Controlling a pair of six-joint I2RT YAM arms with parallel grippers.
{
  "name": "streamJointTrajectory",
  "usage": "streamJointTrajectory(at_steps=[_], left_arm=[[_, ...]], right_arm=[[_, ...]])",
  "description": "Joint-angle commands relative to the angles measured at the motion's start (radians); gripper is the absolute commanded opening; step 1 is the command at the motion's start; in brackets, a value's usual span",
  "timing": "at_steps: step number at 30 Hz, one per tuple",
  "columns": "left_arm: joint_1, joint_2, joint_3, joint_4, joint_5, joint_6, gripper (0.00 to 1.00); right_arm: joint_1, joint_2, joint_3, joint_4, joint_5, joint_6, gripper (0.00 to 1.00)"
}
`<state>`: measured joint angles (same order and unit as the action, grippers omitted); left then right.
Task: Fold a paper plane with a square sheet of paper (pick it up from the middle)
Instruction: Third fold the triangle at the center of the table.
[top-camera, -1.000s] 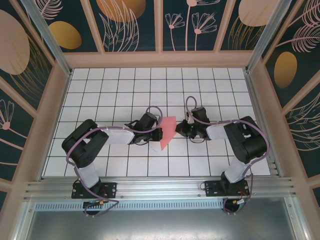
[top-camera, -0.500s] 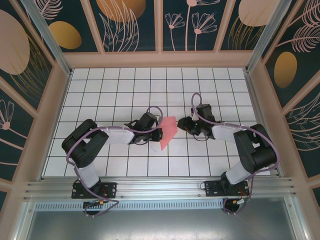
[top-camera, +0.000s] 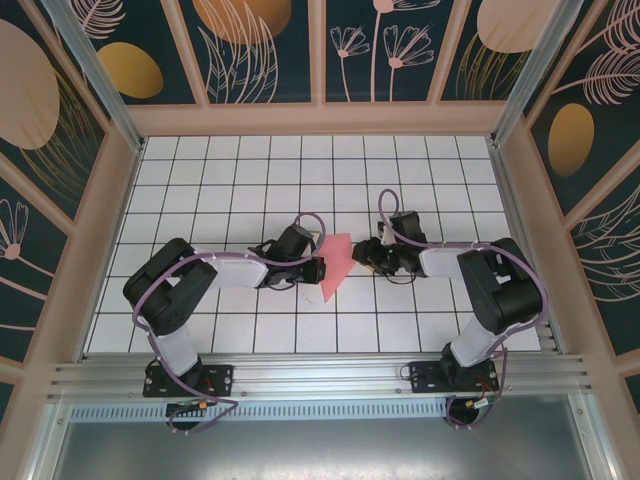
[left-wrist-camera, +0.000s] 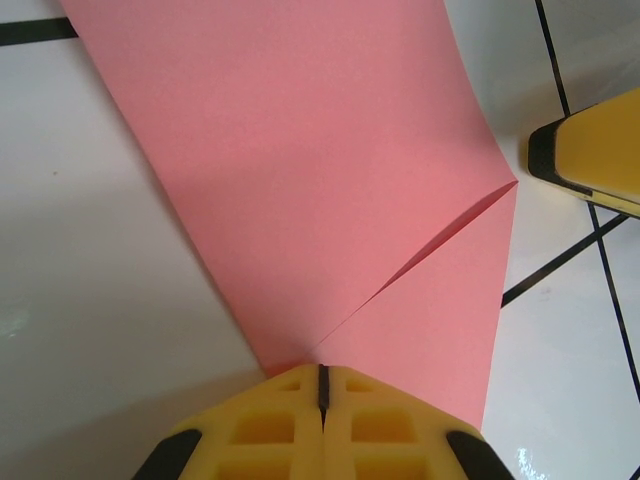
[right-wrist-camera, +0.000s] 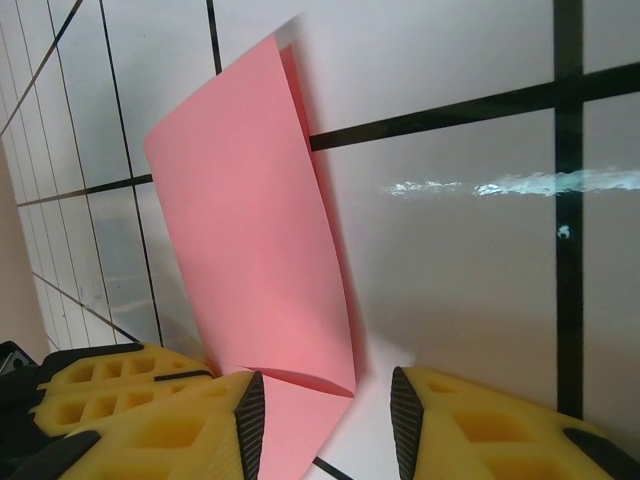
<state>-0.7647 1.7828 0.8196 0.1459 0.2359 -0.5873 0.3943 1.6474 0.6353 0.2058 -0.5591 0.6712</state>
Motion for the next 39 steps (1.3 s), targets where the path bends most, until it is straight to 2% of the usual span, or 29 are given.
streamJointTrajectory(at_steps=[1, 18, 24, 33, 39], left_arm=[[-0.002, 0.010, -0.024, -0.066, 0.039, 0.017, 0.02], [-0.001, 0.004, -0.028, -0.057, 0.047, 0.011, 0.03], [-0.002, -0.002, -0.034, -0.051, 0.033, -0.005, 0.03], [-0.002, 0.000, -0.039, -0.030, 0.057, -0.009, 0.04], [-0.002, -0.018, -0.035, -0.038, 0.032, -0.014, 0.06]], right_arm=[[0.015, 0.035, 0.014, 0.043, -0.048, 0.020, 0.38], [0.028, 0.006, -0.003, 0.078, -0.059, 0.060, 0.36], [0.026, -0.024, -0.041, 0.091, -0.022, 0.092, 0.36], [0.033, 0.009, -0.058, 0.210, -0.118, 0.120, 0.34], [0.037, 0.020, -0.040, 0.199, -0.120, 0.100, 0.25]])
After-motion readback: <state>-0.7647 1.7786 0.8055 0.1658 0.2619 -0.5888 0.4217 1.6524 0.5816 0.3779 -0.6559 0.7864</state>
